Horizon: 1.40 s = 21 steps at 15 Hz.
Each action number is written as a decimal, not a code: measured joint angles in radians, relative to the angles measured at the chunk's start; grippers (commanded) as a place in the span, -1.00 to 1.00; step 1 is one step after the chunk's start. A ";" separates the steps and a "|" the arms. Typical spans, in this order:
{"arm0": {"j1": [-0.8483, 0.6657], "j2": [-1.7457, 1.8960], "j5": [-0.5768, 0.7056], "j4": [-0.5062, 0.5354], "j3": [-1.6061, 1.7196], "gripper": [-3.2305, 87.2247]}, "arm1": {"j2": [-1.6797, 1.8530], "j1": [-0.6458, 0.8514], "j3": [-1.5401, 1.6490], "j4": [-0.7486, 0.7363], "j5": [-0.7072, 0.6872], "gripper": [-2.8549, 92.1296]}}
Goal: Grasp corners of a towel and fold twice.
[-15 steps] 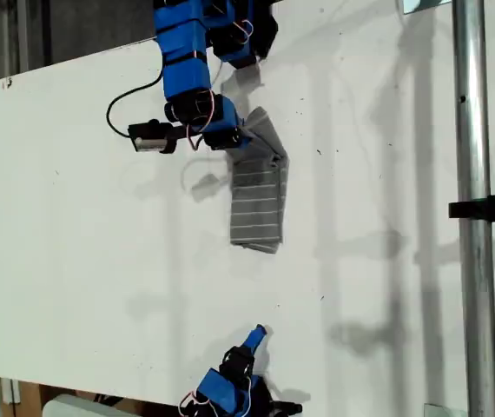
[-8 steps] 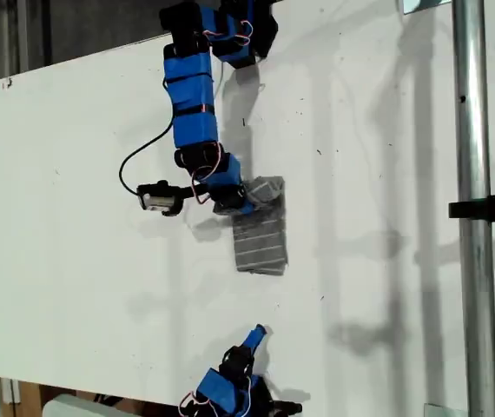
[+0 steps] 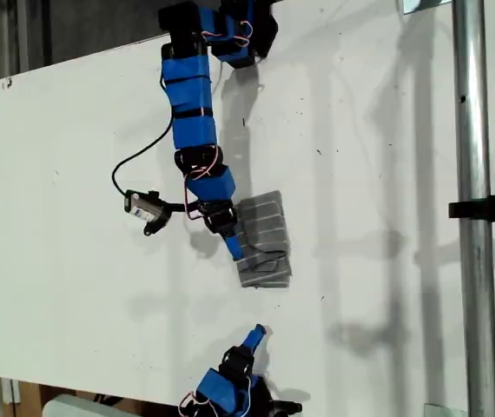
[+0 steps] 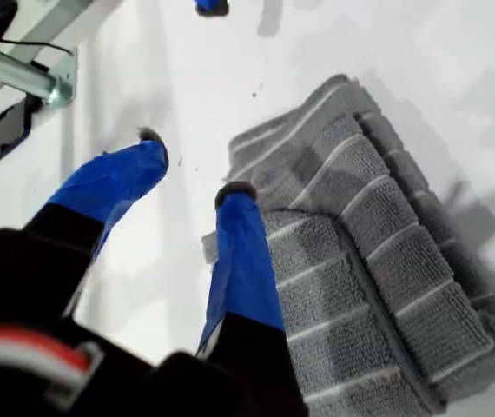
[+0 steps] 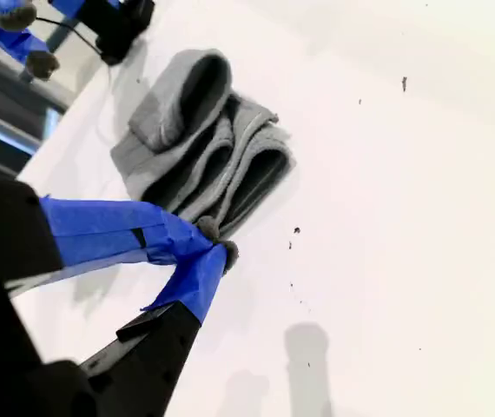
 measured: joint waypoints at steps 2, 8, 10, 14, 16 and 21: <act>0.000 0.000 0.002 0.000 0.000 -0.97 | 0.127 0.002 0.141 -0.078 -0.002 -0.90; -0.109 0.000 0.018 -0.049 0.109 -0.95 | 0.830 0.043 0.778 0.644 0.212 -0.94; -0.133 0.002 -0.014 -0.058 0.147 -0.94 | 1.223 0.041 1.172 0.649 0.336 -0.94; -0.137 0.002 0.034 -0.003 0.156 -0.94 | 1.867 -0.002 1.480 0.874 0.514 -0.89; -0.135 0.002 0.325 -0.003 0.156 -0.94 | 1.936 0.040 1.485 0.922 0.494 -0.88; -0.127 0.002 0.529 -0.003 0.156 -0.94 | 1.947 0.098 1.485 0.937 0.397 -0.88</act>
